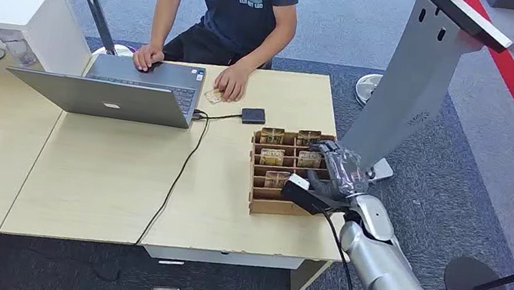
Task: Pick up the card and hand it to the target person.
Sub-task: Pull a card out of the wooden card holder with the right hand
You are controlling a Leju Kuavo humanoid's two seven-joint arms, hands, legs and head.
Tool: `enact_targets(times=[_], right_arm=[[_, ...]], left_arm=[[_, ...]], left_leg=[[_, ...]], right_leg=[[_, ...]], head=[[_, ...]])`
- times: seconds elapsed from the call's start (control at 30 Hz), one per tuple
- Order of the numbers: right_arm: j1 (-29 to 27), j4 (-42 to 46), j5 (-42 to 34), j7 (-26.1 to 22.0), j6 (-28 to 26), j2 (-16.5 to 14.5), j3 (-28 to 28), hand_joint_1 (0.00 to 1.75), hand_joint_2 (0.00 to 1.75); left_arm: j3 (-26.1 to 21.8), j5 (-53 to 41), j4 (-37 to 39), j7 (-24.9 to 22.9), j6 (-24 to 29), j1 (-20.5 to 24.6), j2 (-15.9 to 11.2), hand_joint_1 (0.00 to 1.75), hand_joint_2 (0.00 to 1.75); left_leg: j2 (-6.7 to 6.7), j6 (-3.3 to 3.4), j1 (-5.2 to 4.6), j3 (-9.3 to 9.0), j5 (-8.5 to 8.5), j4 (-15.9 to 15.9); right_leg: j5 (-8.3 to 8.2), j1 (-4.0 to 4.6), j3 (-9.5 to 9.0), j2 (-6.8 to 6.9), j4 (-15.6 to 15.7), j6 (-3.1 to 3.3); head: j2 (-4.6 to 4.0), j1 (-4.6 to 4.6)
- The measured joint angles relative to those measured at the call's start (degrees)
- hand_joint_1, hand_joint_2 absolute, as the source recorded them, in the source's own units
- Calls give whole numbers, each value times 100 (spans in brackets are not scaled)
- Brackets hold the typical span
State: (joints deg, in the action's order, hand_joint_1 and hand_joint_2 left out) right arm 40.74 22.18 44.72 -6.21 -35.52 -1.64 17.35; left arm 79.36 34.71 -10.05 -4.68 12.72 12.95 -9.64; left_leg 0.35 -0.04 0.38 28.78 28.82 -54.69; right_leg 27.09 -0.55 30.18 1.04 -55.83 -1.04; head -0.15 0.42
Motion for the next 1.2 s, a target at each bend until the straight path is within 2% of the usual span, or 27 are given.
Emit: enact_targets(times=[1.2], right_arm=[[28,5,-39,-62,2,-5,-5,131,175]], left_arm=[[0,11,0,0,-20,-1,0,0,175]], left_leg=[[0,0,0,0,0,0]], right_leg=[[0,0,0,0,-1,0]], head=[[0,0]])
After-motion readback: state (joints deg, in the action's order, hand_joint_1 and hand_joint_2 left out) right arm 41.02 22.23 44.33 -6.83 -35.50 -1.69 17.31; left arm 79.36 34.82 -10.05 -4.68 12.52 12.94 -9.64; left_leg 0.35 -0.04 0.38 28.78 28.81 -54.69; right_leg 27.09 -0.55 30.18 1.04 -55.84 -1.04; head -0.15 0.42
